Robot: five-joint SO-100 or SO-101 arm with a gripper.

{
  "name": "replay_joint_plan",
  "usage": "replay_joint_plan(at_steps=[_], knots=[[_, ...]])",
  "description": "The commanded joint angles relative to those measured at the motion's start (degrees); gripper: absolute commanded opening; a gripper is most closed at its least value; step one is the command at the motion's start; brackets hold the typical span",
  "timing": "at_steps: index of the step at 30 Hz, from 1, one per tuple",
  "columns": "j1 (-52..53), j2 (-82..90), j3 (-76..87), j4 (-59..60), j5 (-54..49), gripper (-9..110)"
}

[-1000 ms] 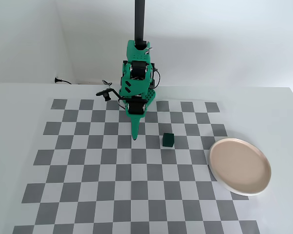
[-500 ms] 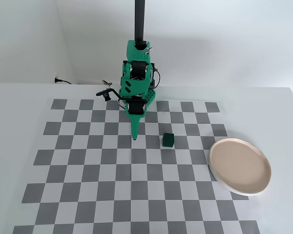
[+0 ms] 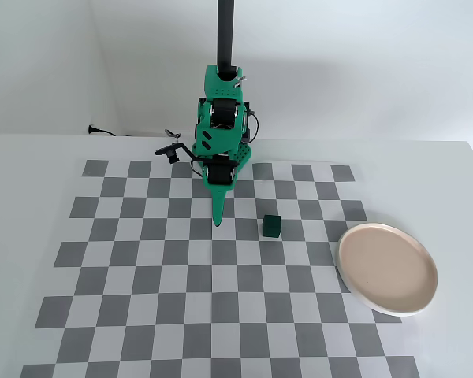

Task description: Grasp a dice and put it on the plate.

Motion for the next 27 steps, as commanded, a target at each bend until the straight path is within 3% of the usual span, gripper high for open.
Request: replay_joint_plan(at_steps=[1,8,11,18,27], knots=[[-1.4,0.7,-0.9,-0.4,-2.6,-4],[-4.1,0.7,-0.9,-4.7,-19.7,-4],[-5.2,0.7,-0.9,-4.6,-37.9,-4],[-5.0,0.6,-0.9,-2.4,-52.6,-4],[-9.3,0.4,-0.9,3.5,-85.1,-4]])
